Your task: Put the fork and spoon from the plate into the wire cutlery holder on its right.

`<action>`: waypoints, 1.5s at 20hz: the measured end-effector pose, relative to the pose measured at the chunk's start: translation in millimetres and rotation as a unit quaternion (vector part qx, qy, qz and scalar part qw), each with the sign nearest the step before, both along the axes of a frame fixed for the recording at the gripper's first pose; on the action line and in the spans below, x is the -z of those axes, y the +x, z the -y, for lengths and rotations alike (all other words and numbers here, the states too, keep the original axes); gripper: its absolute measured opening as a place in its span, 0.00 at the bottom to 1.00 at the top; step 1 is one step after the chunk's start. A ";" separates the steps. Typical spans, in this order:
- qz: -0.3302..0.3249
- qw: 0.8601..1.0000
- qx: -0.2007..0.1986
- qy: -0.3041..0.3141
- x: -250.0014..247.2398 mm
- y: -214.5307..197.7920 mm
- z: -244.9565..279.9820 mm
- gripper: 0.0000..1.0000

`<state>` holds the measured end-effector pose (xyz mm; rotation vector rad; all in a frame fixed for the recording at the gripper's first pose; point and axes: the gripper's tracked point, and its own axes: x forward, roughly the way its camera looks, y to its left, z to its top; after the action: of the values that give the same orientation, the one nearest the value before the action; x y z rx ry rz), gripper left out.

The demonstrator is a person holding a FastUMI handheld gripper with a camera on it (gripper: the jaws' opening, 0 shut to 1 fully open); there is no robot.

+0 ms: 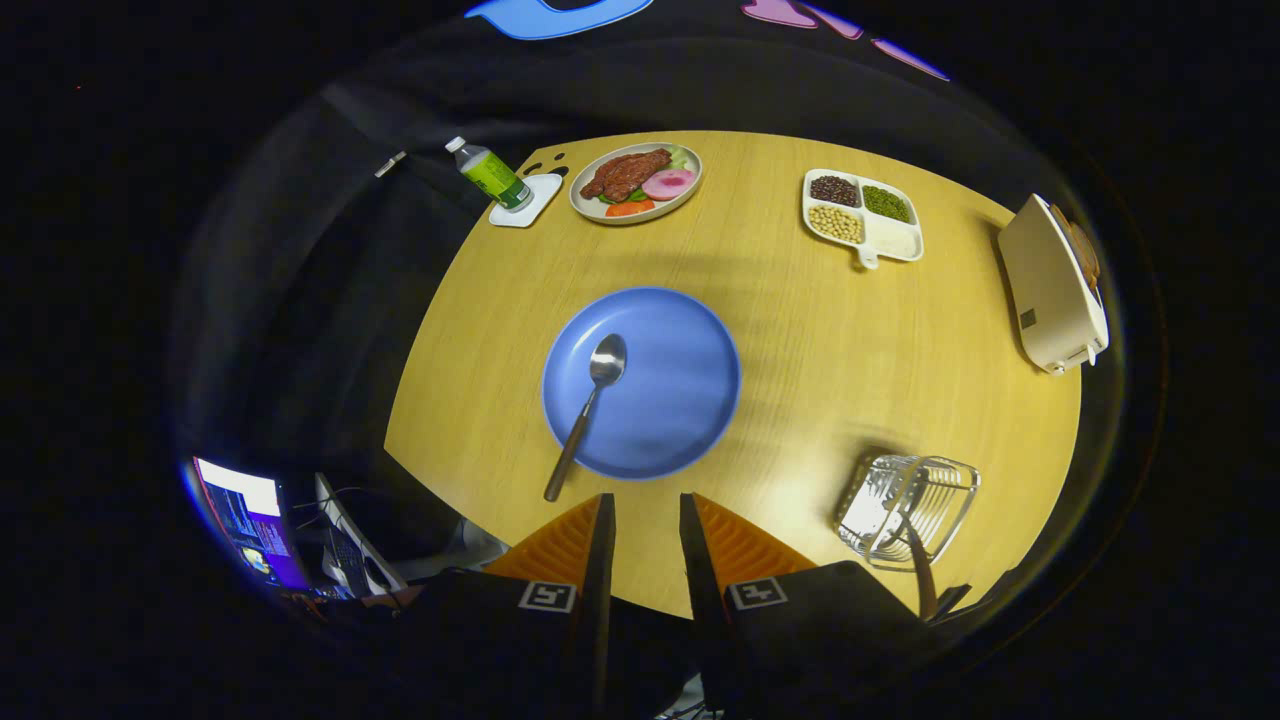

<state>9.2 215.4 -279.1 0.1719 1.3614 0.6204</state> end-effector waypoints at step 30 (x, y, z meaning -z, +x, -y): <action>-0.054 0.995 0.070 -0.048 106.9 6.8 -97.5 0.08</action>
<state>15.9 312.9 -386.0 0.2237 1.4670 0.4328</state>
